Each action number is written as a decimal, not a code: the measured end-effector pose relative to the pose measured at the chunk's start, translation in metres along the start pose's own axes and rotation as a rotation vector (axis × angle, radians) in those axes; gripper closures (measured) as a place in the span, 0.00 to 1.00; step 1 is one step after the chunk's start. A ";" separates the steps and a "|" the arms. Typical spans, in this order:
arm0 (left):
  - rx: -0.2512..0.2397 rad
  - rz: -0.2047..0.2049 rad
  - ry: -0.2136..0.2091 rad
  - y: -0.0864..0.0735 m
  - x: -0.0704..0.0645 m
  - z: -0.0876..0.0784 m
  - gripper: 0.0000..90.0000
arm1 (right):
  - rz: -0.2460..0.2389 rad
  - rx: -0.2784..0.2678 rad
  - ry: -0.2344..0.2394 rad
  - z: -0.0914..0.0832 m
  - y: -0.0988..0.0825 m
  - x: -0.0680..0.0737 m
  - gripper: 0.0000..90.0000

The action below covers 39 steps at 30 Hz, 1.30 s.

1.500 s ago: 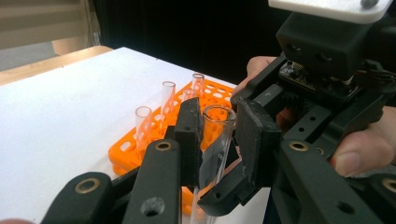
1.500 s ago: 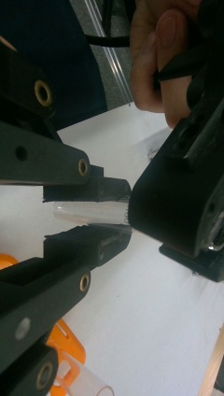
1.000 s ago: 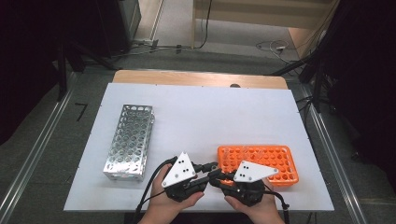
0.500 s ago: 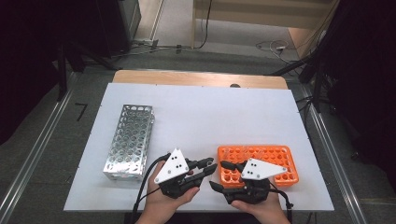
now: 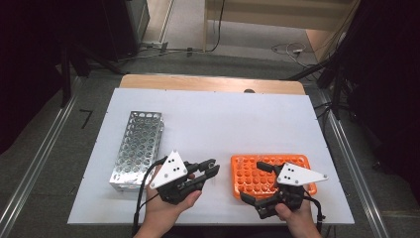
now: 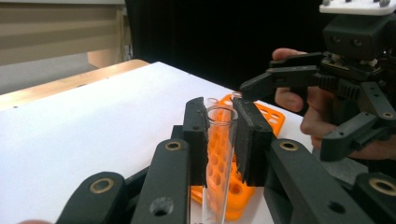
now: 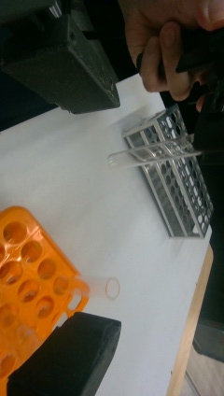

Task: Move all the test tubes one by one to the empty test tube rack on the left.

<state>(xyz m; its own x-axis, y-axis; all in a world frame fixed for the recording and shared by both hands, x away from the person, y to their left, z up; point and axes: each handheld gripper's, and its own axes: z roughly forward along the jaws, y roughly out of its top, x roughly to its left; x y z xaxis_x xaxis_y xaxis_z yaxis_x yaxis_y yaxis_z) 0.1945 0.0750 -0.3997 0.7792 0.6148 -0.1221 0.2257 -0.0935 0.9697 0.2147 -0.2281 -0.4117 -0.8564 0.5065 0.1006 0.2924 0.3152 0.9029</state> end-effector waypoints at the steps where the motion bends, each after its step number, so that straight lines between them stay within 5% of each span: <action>1: -0.001 -0.001 0.008 0.001 0.002 -0.002 0.85 | 0.004 -0.003 -0.003 -0.002 -0.001 -0.002 0.00; 20: -0.045 -0.006 0.168 0.025 0.052 -0.031 0.85 | 0.039 -0.047 -0.080 -0.035 -0.008 -0.032 0.00; 39: -0.054 -0.040 0.324 0.031 0.120 -0.034 0.85 | 0.069 -0.046 -0.140 -0.051 -0.020 -0.062 0.00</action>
<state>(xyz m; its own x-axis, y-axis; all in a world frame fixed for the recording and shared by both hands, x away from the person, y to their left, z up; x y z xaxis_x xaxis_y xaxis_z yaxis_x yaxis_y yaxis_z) 0.2755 0.1726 -0.3773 0.5415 0.8353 -0.0951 0.2147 -0.0280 0.9763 0.2405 -0.3063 -0.4145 -0.7660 0.6339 0.1068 0.3261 0.2400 0.9144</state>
